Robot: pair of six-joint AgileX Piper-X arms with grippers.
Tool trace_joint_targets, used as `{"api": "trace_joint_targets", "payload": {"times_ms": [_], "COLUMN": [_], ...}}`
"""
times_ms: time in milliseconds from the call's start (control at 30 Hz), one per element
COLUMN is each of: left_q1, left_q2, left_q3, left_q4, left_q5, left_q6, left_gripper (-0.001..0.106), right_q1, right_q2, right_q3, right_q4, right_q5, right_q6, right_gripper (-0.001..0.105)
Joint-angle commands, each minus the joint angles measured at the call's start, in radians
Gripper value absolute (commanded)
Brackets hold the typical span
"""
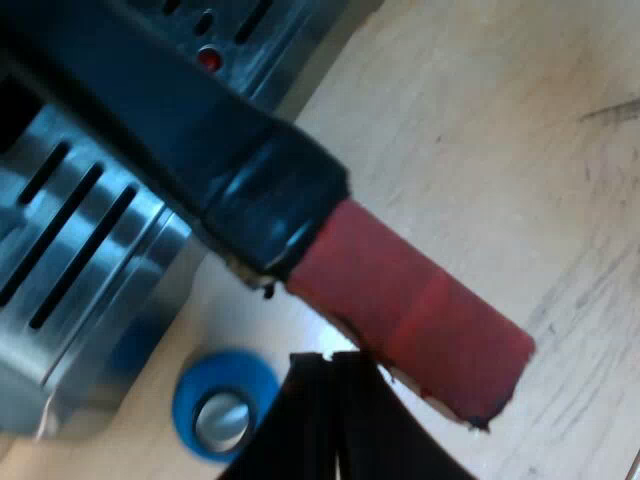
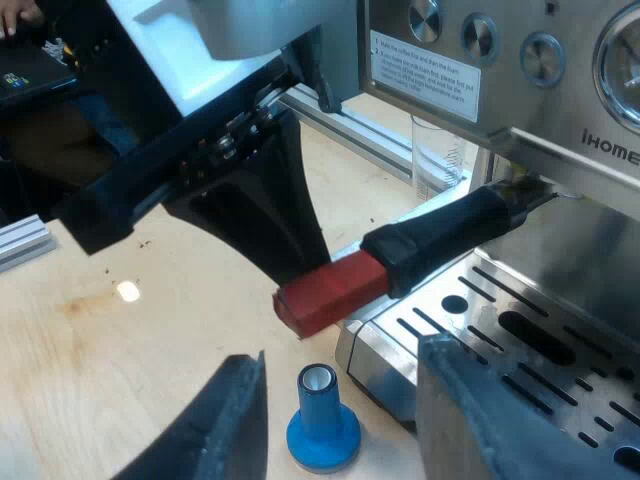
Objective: Put the handle in the coffee machine
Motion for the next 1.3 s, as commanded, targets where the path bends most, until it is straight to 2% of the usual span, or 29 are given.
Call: {"api": "trace_joint_targets", "payload": {"times_ms": [33, 367, 433, 700, 800, 967, 1033, 1100, 1267, 1300], "left_q1": [-0.093, -0.113, -0.113, -0.113, -0.110, -0.110, -0.106, -0.096, -0.031, -0.004], "left_q2": [0.006, 0.019, 0.025, 0.033, 0.033, 0.033, 0.033, 0.033, 0.033, 0.033], "left_q3": [0.004, 0.004, 0.004, 0.004, 0.004, 0.004, 0.004, 0.004, 0.004, 0.004], "left_q4": [-0.039, -0.157, -0.165, -0.160, -0.128, -0.060, -0.041, -0.033, 0.001, 0.012], "left_q5": [0.293, 0.301, 0.317, 0.310, 0.251, 0.136, 0.060, 0.020, -0.003, -0.002], "left_q6": [-0.002, -0.002, -0.002, -0.002, 0.003, 0.055, 0.071, 0.071, 0.077, 0.096], "left_gripper": [0.000, 0.000, 0.000, 0.000, 0.000, 0.000, 0.000, 0.000, 0.000, 0.000], "right_q1": [0.001, 0.001, 0.001, 0.001, 0.001, 0.001, 0.001, 0.001, 0.001, 0.001], "right_q2": [-0.009, -0.009, -0.009, -0.009, -0.009, -0.009, -0.009, -0.009, -0.009, -0.009], "right_q3": [-0.006, -0.006, -0.006, -0.006, -0.006, -0.006, -0.006, -0.006, -0.006, -0.006], "right_q4": [-0.005, -0.005, -0.005, -0.005, -0.005, -0.005, -0.005, -0.005, -0.005, -0.005], "right_q5": [-0.004, -0.004, 0.000, 0.011, 0.017, 0.017, 0.017, 0.017, 0.017, 0.017], "right_q6": [-0.009, -0.009, -0.009, -0.009, -0.009, -0.009, -0.009, -0.009, -0.009, -0.009], "right_gripper": [0.038, 0.038, 0.038, 0.038, 0.038, 0.038, 0.038, 0.038, 0.038, 0.038]}}
